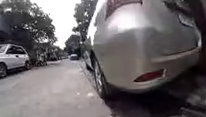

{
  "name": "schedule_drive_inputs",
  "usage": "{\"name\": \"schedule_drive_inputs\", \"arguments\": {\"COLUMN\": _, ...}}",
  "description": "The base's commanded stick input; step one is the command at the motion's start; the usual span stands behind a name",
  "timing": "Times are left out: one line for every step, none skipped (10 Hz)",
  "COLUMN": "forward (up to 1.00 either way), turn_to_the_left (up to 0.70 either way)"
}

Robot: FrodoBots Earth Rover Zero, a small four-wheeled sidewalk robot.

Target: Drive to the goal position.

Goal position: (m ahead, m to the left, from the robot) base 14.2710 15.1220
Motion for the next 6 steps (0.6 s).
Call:
{"name": "schedule_drive_inputs", "arguments": {"forward": -0.70, "turn_to_the_left": 0.27}}
{"name": "schedule_drive_inputs", "arguments": {"forward": -0.70, "turn_to_the_left": 0.27}}
{"name": "schedule_drive_inputs", "arguments": {"forward": -0.70, "turn_to_the_left": 0.27}}
{"name": "schedule_drive_inputs", "arguments": {"forward": -0.70, "turn_to_the_left": 0.27}}
{"name": "schedule_drive_inputs", "arguments": {"forward": -0.18, "turn_to_the_left": 0.07}}
{"name": "schedule_drive_inputs", "arguments": {"forward": 0.00, "turn_to_the_left": 0.00}}
